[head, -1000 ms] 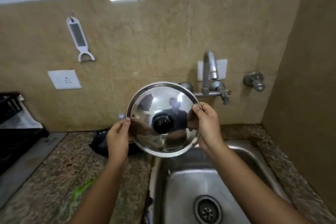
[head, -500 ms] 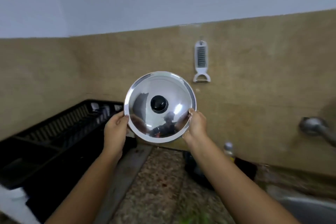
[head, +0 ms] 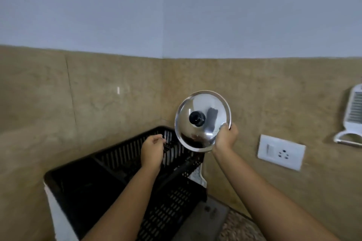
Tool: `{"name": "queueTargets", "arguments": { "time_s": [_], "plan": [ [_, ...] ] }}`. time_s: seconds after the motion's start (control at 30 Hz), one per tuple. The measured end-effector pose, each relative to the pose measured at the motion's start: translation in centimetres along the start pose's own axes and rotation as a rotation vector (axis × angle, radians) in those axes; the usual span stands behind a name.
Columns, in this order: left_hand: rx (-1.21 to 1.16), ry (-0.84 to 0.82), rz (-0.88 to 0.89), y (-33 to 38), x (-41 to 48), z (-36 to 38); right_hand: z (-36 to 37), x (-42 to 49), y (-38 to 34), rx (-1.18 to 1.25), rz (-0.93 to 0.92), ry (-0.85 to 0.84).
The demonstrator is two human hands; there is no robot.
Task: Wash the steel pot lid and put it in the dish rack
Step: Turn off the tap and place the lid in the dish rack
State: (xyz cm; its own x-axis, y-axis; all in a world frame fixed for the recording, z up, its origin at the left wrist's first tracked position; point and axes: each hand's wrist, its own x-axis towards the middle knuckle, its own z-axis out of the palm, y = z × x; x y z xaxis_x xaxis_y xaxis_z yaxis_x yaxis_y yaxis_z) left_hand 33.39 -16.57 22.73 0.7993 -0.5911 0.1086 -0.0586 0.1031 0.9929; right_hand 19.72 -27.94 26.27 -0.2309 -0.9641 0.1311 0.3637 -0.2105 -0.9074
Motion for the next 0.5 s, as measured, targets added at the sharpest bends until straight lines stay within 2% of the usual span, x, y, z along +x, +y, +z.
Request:
{"name": "queueTargets", "arguments": {
  "time_s": [0.17,0.3,0.5],
  "plan": [
    [-0.008,0.051,-0.050,-1.1,3.2,0.7,4.5,2.8,3.4,-0.048,-0.078,-0.053],
    [-0.066,0.024,-0.067,-1.7,4.5,1.4,6.9,4.1,6.0,-0.100,-0.094,-0.091],
    [-0.063,0.019,-0.053,-2.2,4.9,1.2,7.7,5.7,9.4,-0.148,0.019,-0.156]
  ]
}}
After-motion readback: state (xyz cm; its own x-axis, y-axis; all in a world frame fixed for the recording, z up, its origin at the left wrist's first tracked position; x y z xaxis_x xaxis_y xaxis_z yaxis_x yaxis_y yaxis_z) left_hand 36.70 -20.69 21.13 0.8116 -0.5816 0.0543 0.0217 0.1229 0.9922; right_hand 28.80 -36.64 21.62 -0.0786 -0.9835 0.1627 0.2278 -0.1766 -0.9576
